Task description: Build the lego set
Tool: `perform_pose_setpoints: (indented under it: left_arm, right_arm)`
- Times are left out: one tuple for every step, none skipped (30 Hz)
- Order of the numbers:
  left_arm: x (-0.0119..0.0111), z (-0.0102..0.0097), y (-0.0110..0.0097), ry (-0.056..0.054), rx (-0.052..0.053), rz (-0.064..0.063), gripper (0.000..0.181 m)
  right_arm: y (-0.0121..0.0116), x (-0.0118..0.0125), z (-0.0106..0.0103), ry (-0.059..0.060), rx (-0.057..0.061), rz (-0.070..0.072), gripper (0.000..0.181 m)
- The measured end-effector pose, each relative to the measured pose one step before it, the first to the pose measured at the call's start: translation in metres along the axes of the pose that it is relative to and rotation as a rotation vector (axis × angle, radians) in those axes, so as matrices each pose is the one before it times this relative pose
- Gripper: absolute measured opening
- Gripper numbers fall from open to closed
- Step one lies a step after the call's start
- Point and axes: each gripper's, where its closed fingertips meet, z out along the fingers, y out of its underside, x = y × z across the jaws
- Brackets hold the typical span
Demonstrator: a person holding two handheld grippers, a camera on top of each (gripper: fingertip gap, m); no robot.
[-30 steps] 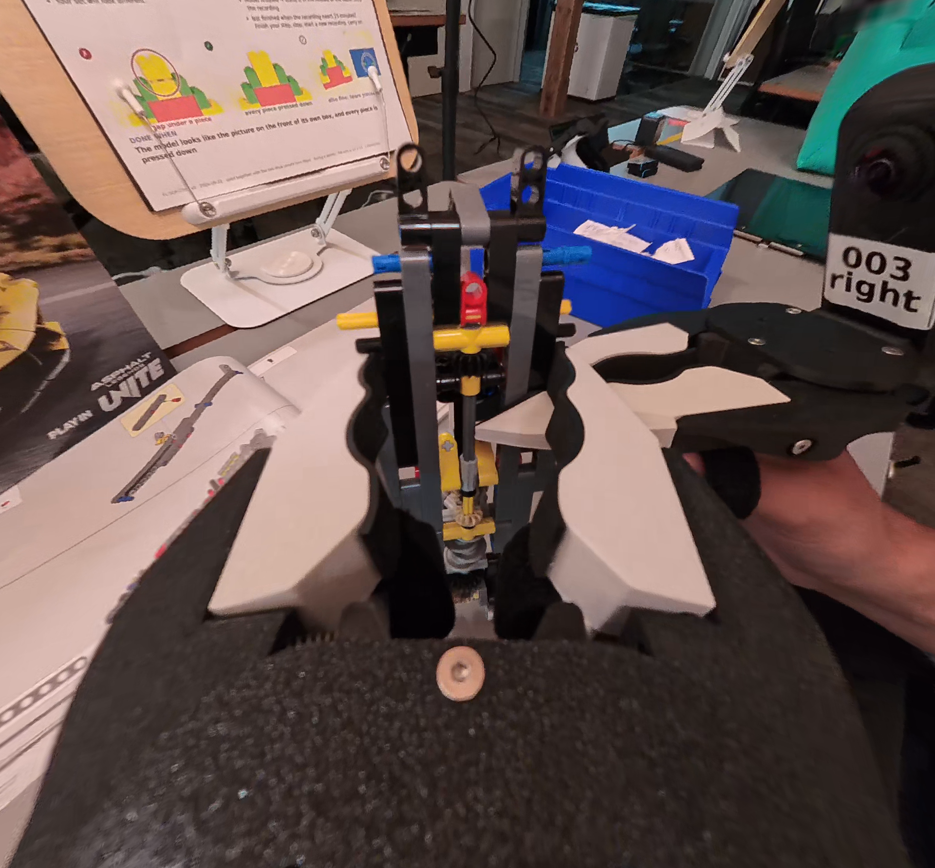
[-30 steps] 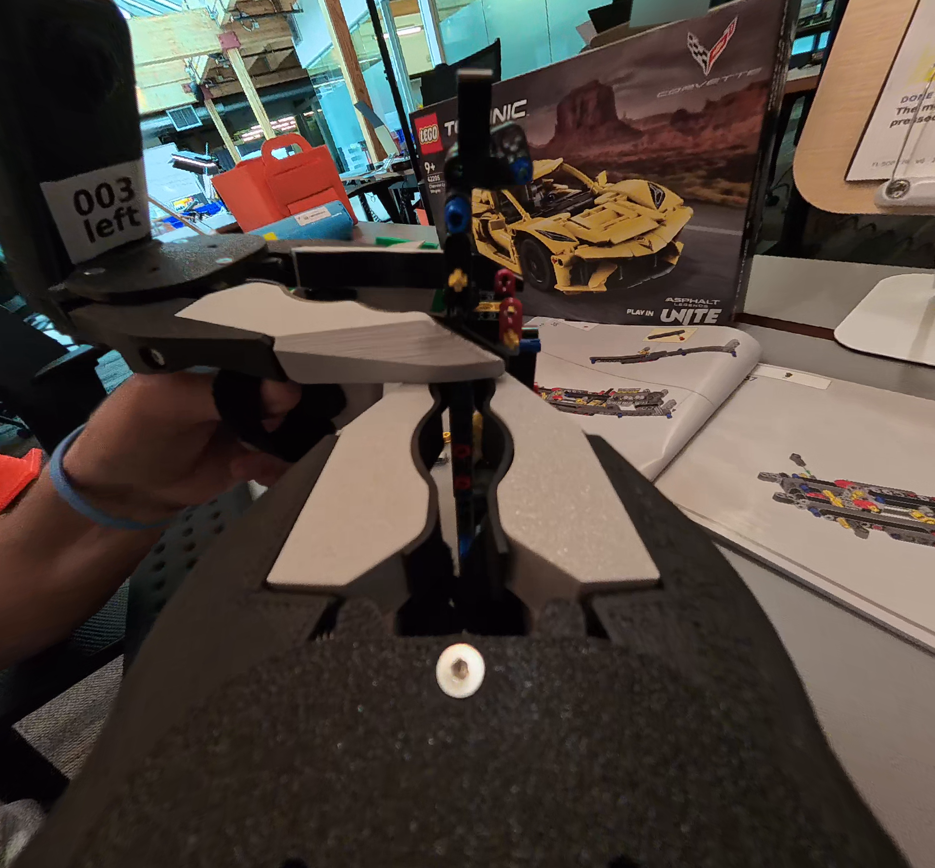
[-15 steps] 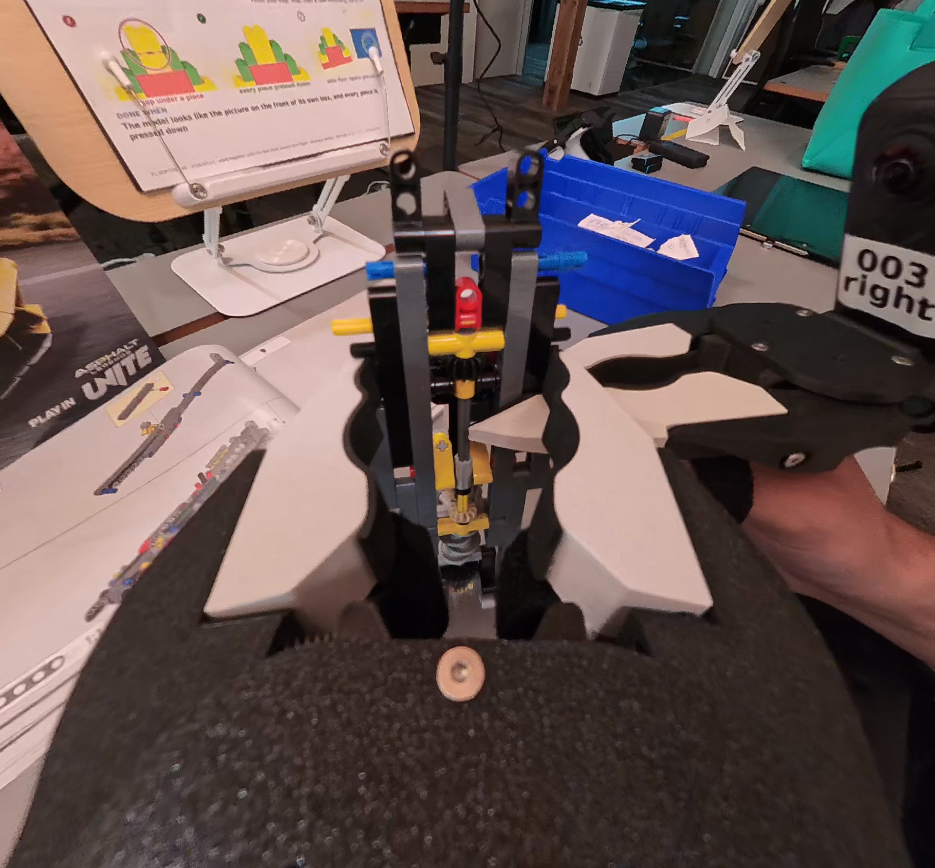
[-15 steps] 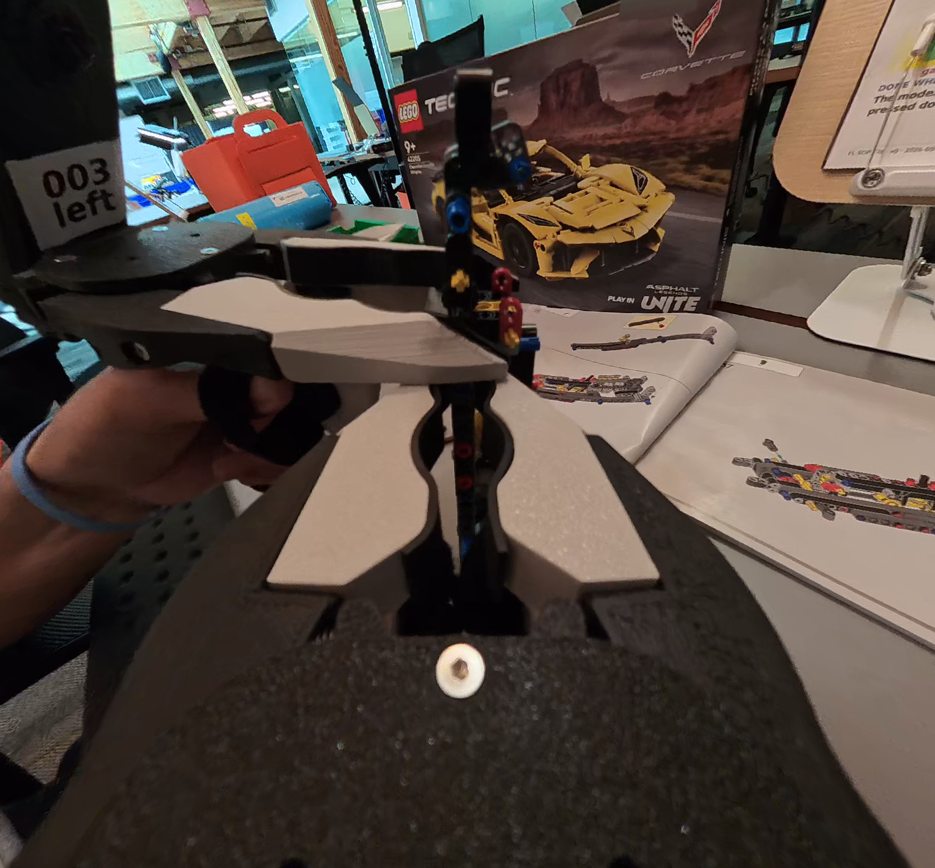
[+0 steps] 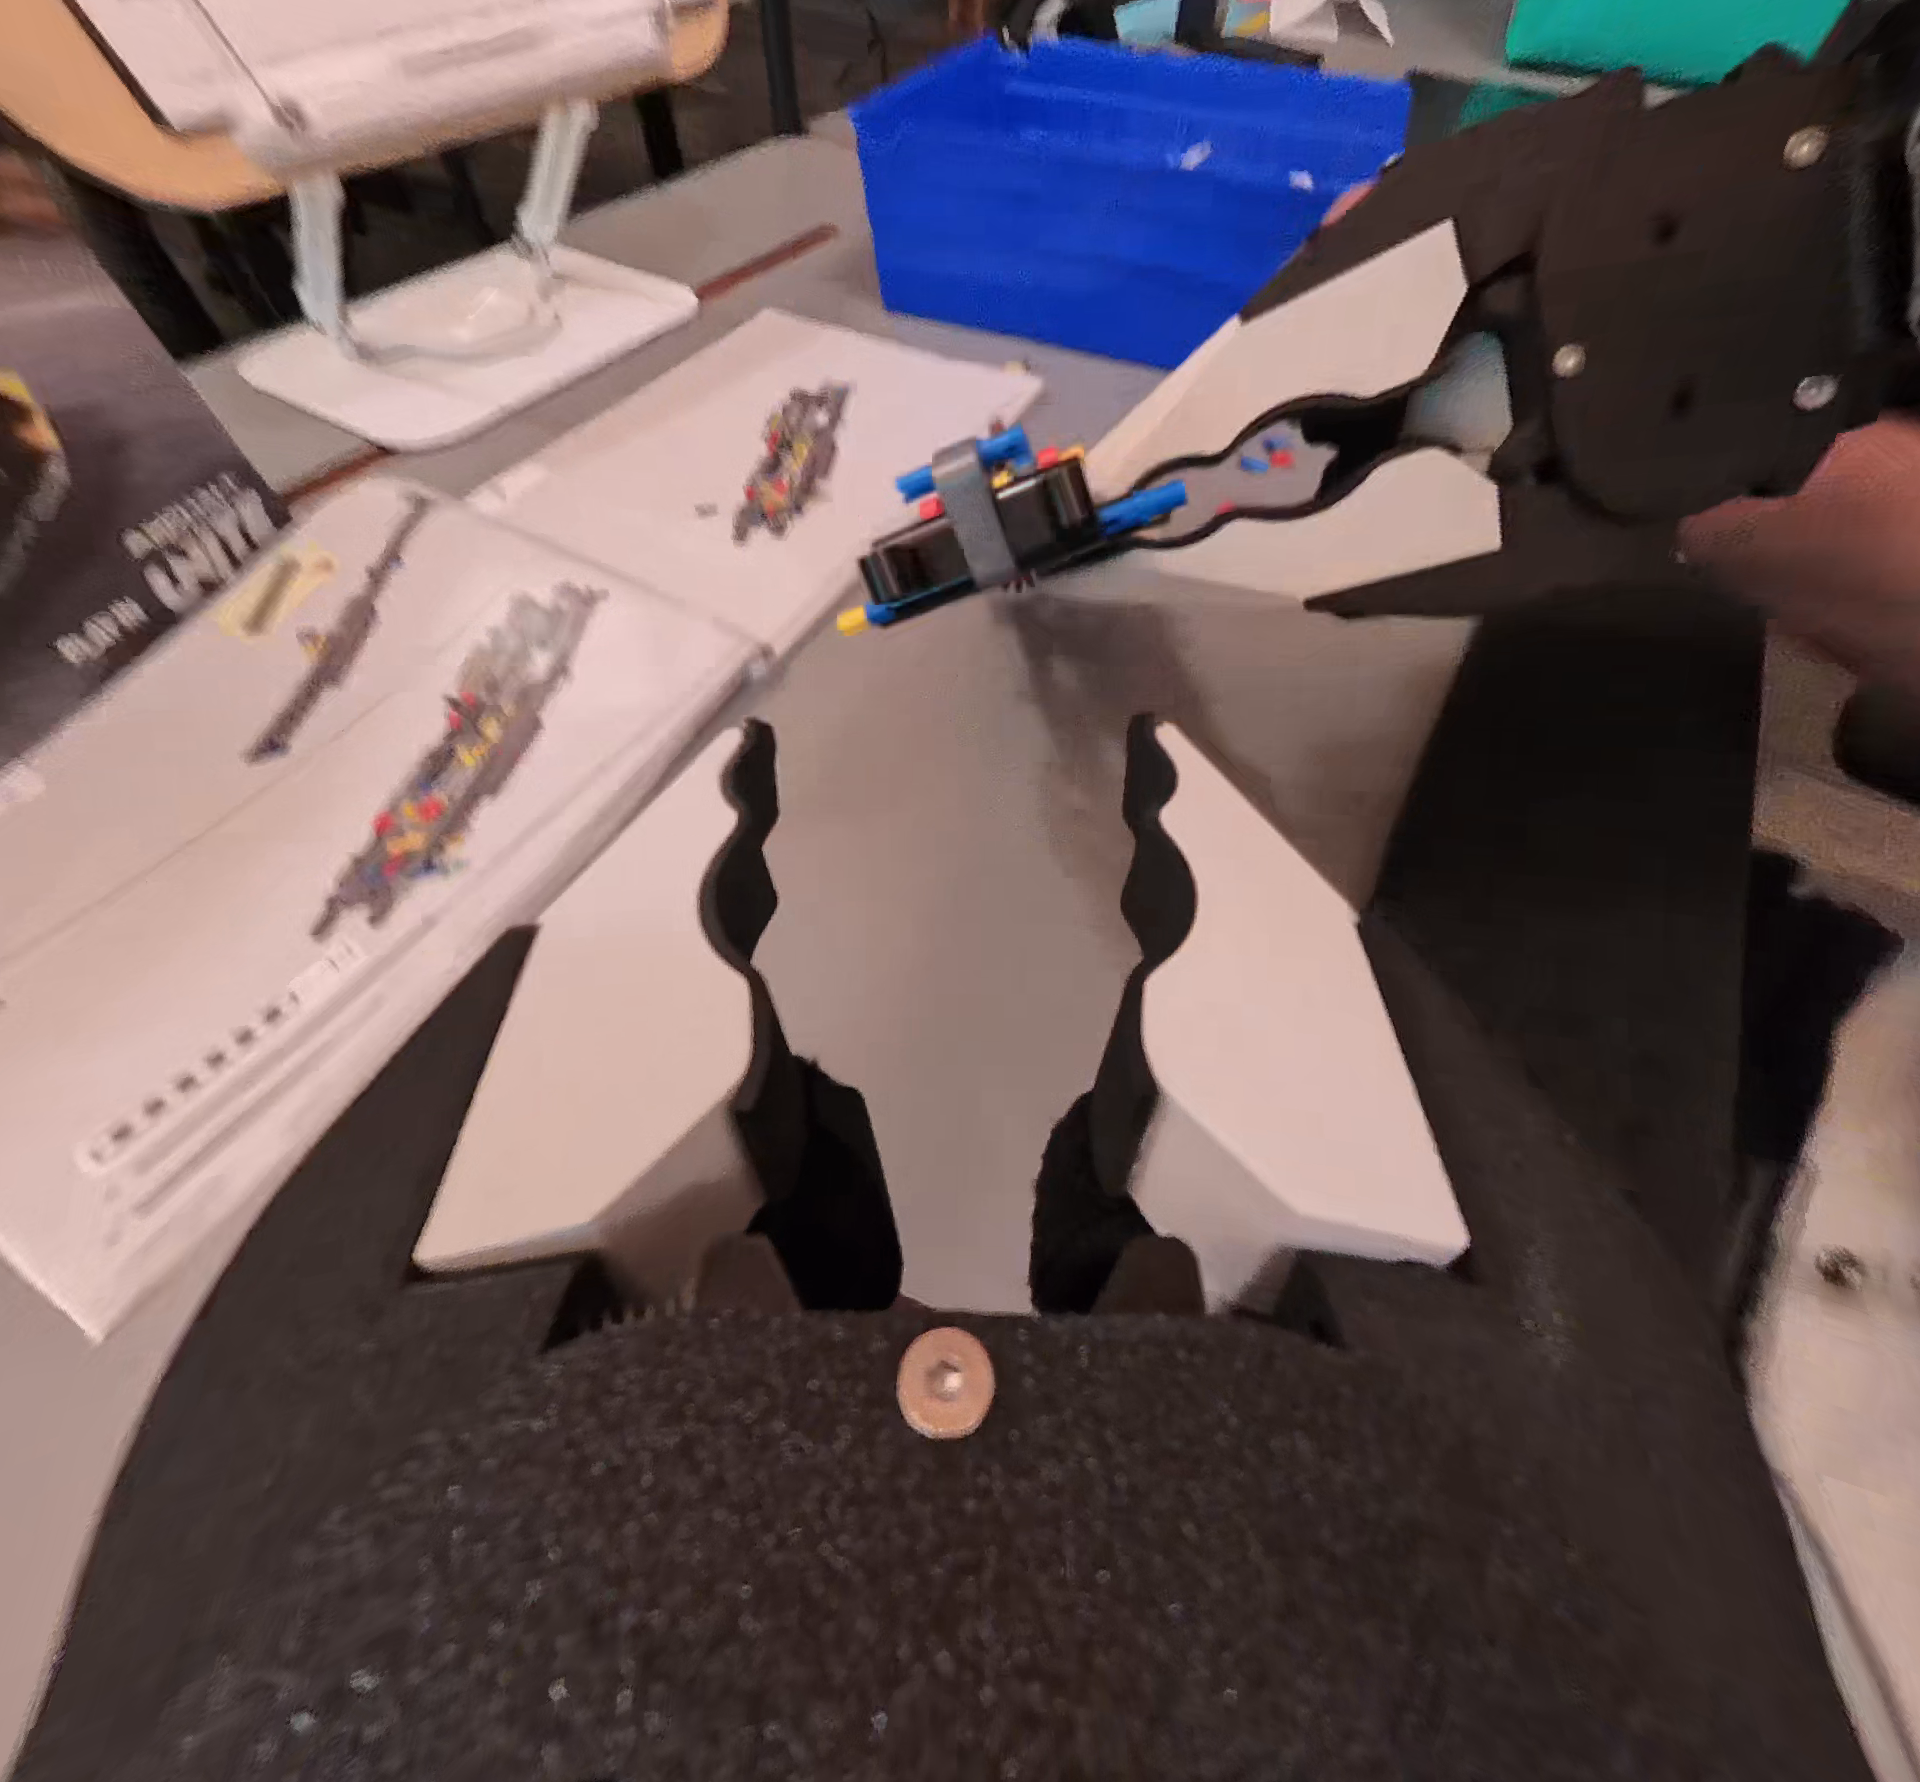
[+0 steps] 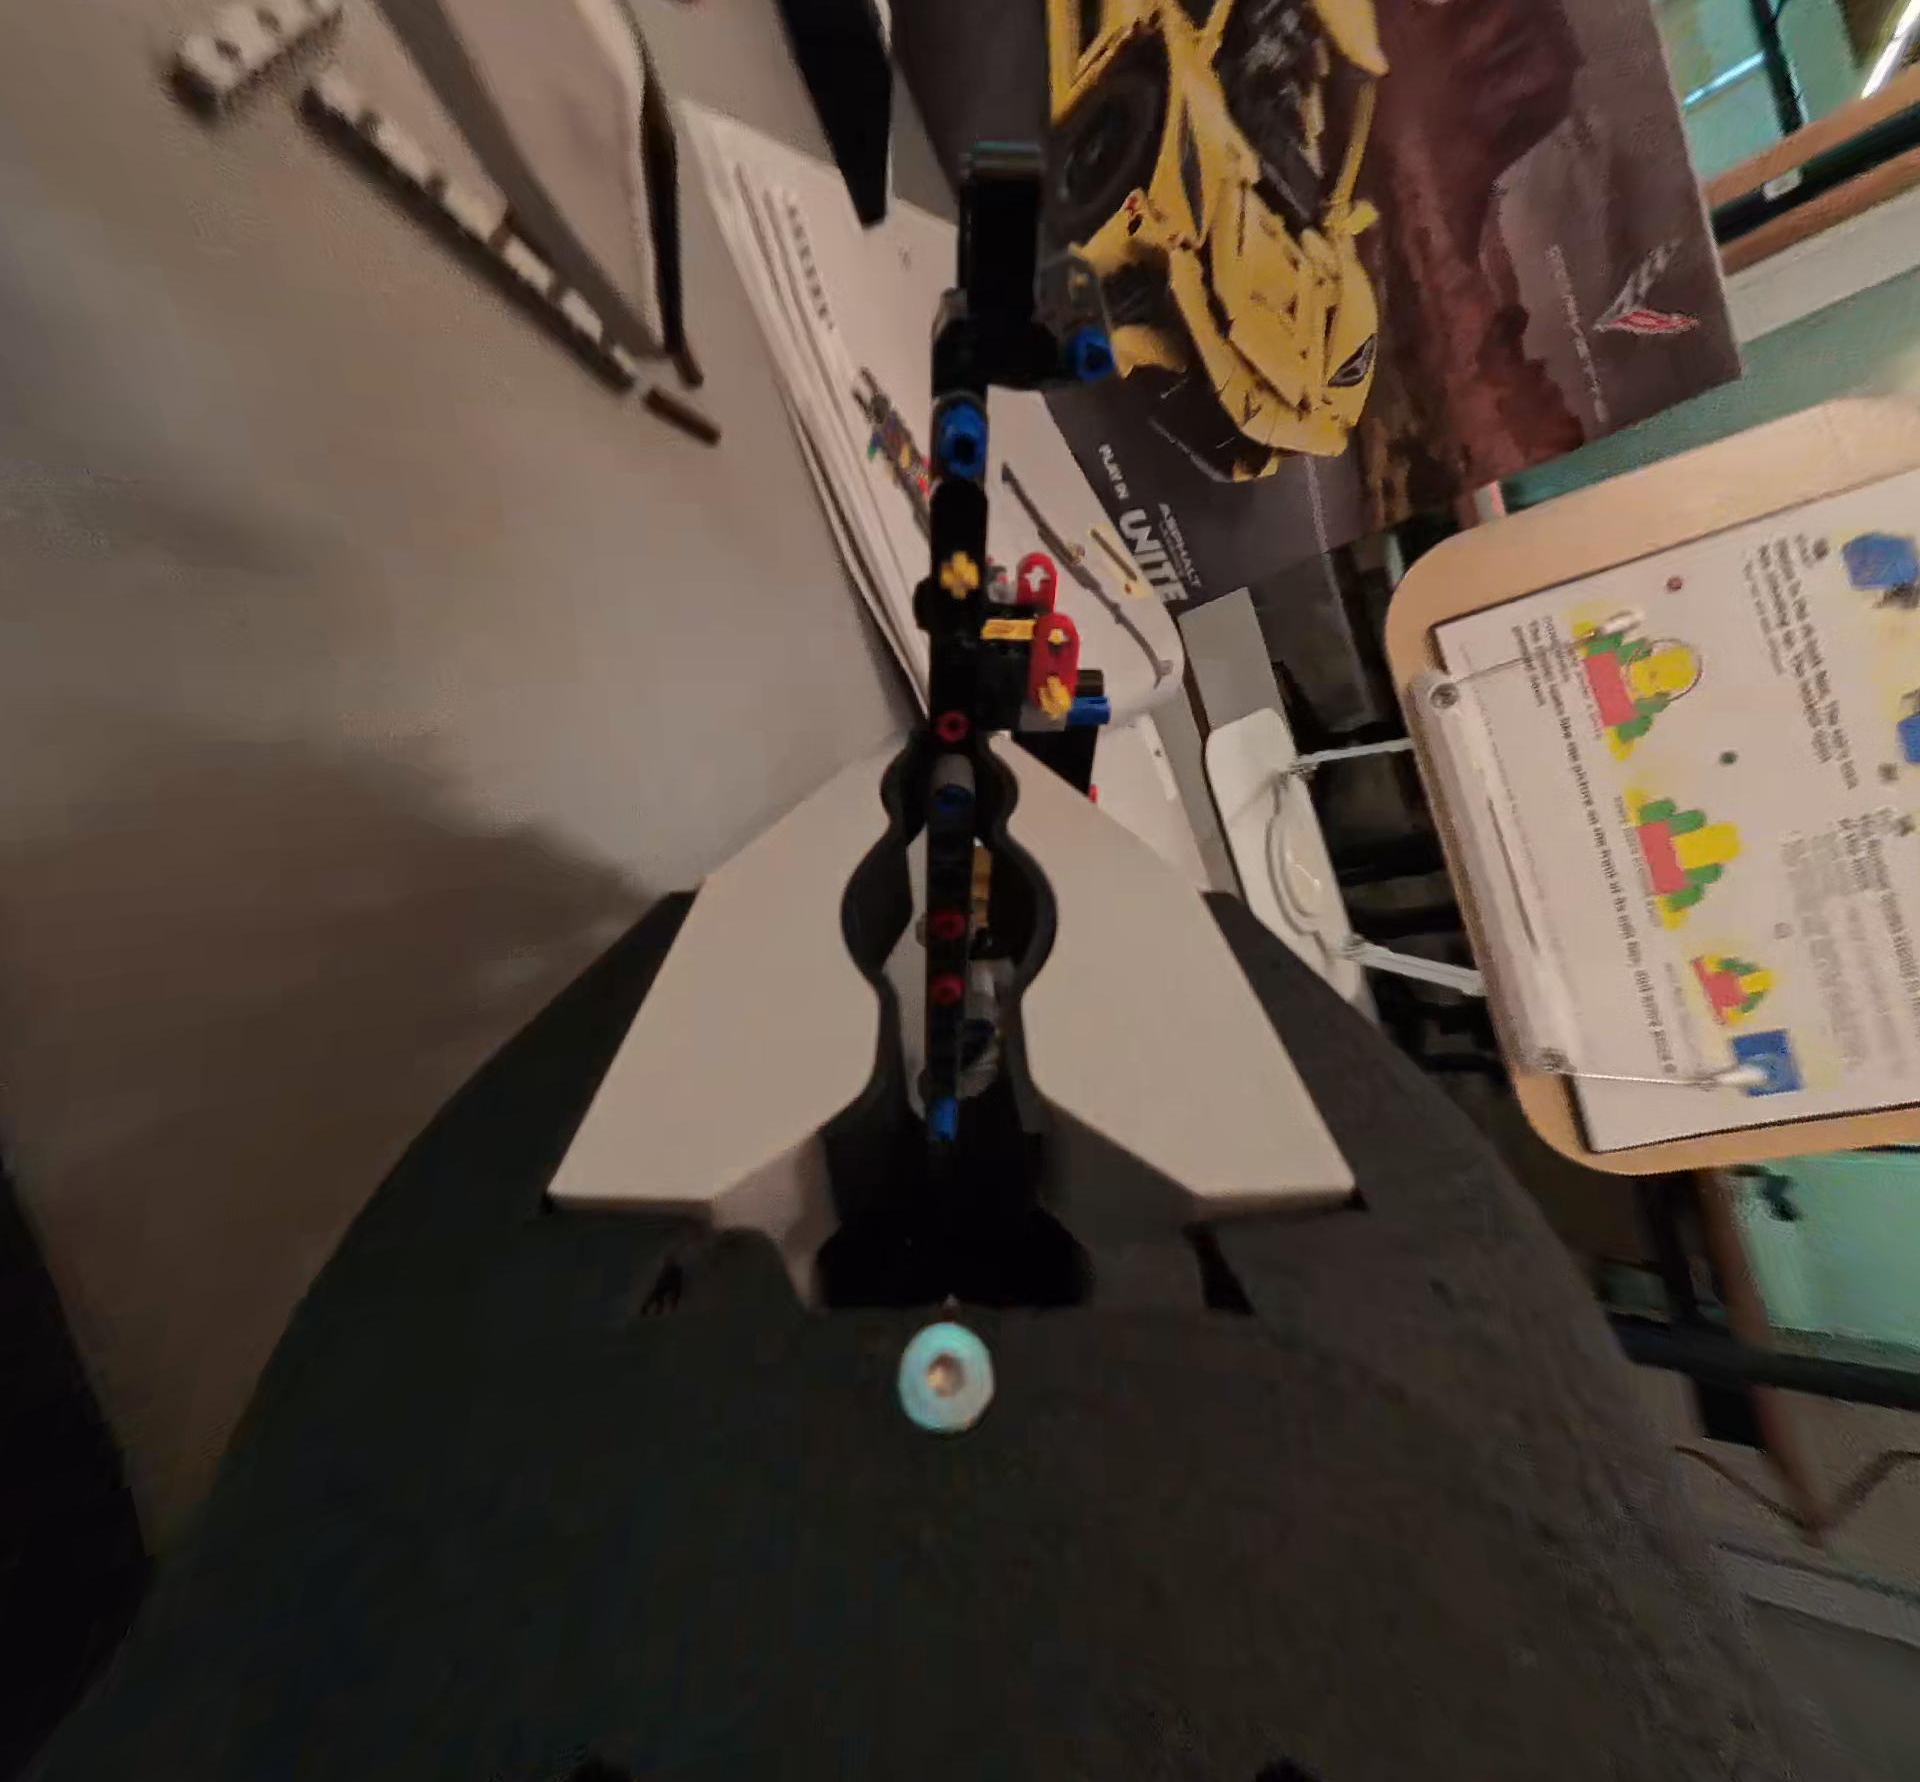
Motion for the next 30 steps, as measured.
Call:
perform_pose_setpoints:
  left_arm:
    - [0.00198,-0.00318,0.01251,0.0407,-0.0364,-0.0274,0.068]
    - [0.00354,-0.00122,0.01089,0.0486,-0.0397,-0.0313,0.072]
    - [-0.00047,-0.00037,0.00708,0.0168,-0.0239,-0.0208,0.069]
    - [-0.00298,0.00056,0.00494,-0.0031,-0.0144,-0.0038,0.067]
    - [-0.00119,0.00212,0.00574,0.0066,-0.0256,0.0013,0.066]
    - [0.00191,0.00316,0.00719,0.0277,-0.042,-0.0036,0.067]
    - [0.003,0.00402,0.00717,0.0355,-0.0452,-0.004,0.069]
    - [0.00103,0.00429,0.00478,0.0216,-0.03,0.0033,0.068]
    - [-0.00098,0.00438,0.00272,0.007,-0.0145,0.004,0.066]
    - [0.00013,0.00496,0.00327,0.0151,-0.0194,0.0032,0.064]
    - [0.00034,0.00503,0.00337,0.0167,-0.0234,-0.0005,0.063]
    - [-0.00069,0.00522,0.00351,0.0098,-0.0256,-0.0002,0.061]
    - [-0.00058,0.00494,0.00372,0.0066,-0.0285,0.0083,0.059]
    - [-0.00064,0.00457,0.00391,0.0025,-0.0293,0.0145,0.058]
    - [-0.00036,0.00426,0.00432,0.001,-0.0329,0.0187,0.056]
    - [0.00011,0.00393,0.00431,0.0003,-0.0322,0.0235,0.055]
    - [-0.00085,0.00324,0.00288,-0.0078,-0.0245,0.0253,0.049]
    - [0.00065,0.00233,0.00106,0.0003,-0.0112,0.0199,0.045]
    - [-0.00061,0.00152,-0.00037,-0.0073,-0.0019,0.0129,0.045]
    - [-0.00115,0.00066,-0.00146,-0.0077,0.0079,0.0067,0.045]
    - [-0.0011,0.00036,-0.00136,-0.0046,0.0111,-0.0001,0.045]
    - [-0.00178,0.0001,-0.00109,-0.0081,0.0107,0.0,0.044]
    - [-0.00321,0.00035,-0.00053,-0.0192,0.0097,0.0046,0.043]
    - [-0.00266,0.00051,0.00047,-0.0202,0.0033,0.0126,0.043]
    - [-0.00061,0.0003,0.00021,-0.0135,0.0038,0.0215,0.043]
    - [0.00078,0.0002,0.00004,-0.0096,0.0051,0.0214,0.043]
    - [0.00077,0.00029,0.00063,-0.0096,-0.0001,0.0199,0.043]
    - [0.00068,0.00074,0.00094,-0.0094,-0.0021,0.0171,0.043]
    - [-0.00013,0.00134,0.00132,-0.0118,-0.0049,0.0137,0.043]
    - [-0.00035,0.00141,0.0012,-0.0149,-0.0054,0.0124,0.043]
  right_arm:
    - [0.0028,-0.00826,0.00186,0.0062,-0.0285,-0.0631,0.006]
    - [0.00137,-0.00924,0.00228,-0.0033,-0.0145,-0.0454,0.006]
    - [0.00096,-0.00961,0.00315,-0.0055,-0.0071,-0.0414,0.006]
    - [0.00256,-0.00744,0.00391,0.0085,-0.0149,-0.0524,0.006]
    - [0.00357,-0.00619,0.00444,0.0138,-0.0234,-0.0602,0.006]
    - [0.00277,-0.00683,0.00416,0.0067,-0.0176,-0.0538,0.006]
    - [0.00129,-0.00715,0.00352,-0.0017,-0.0072,-0.0414,0.006]
    - [0.00011,-0.00662,0.00275,-0.0024,0.0007,-0.0284,0.006]
    - [-0.00033,-0.00579,0.00216,0.0008,0.0032,-0.0246,0.006]
    - [-0.00021,-0.00375,0.00164,0.0104,0.0037,-0.0261,0.006]
    - [0.00027,-0.00227,0.00129,0.0127,0.0029,-0.0179,0.006]
    - [0.00038,-0.00177,0.00102,0.0067,0.0017,-0.0064,0.006]
    - [0.00003,-0.00176,0.00053,0.0004,0.0016,0.0024,0.006]
    - [-0.00066,-0.00173,-0.00015,-0.0016,0.0065,0.0023,0.006]
    - [-0.00117,-0.00081,-0.00061,0.0042,0.0138,-0.0016,0.006]
    - [-0.00086,-0.00054,-0.00046,0.0067,0.0118,-0.0063,0.006]
    - [0.00015,-0.00037,-0.00029,0.0079,0.0044,-0.008,0.006]
    - [0.00074,-0.00101,0.00014,0.005,0.0008,-0.0096,0.006]
    - [0.00131,-0.00056,0.00032,0.0086,-0.0003,-0.0051,0.006]
    - [0.00155,-0.0002,0.00029,0.0111,0.0013,0.0008,0.006]
    - [0.00133,-0.001,-0.00022,0.0014,0.0031,0.0142,0.007]
    - [0.00049,-0.00121,-0.00137,-0.0128,0.009,0.0269,0.009]
    - [-0.0017,-0.0022,-0.00315,-0.0329,0.0205,0.0395,0.013]
    - [-0.00296,-0.00303,-0.00422,-0.0494,0.0222,0.0548,0.019]
    - [-0.00392,-0.00386,-0.0052,-0.0649,0.0198,0.0675,0.026]
    - [-0.00685,-0.00228,-0.00656,-0.0656,0.035,0.0733,0.036]
    - [-0.00979,-0.00005,-0.00728,-0.0702,0.0462,0.0884,0.041]
    - [-0.0117,-0.00079,-0.00642,-0.0933,0.0469,0.0974,0.044]
    - [-0.00984,-0.0019,-0.00364,-0.1035,0.0288,0.087,0.055]
    - [-0.00579,-0.00102,-0.0004,-0.0943,0.0044,0.0636,0.072]
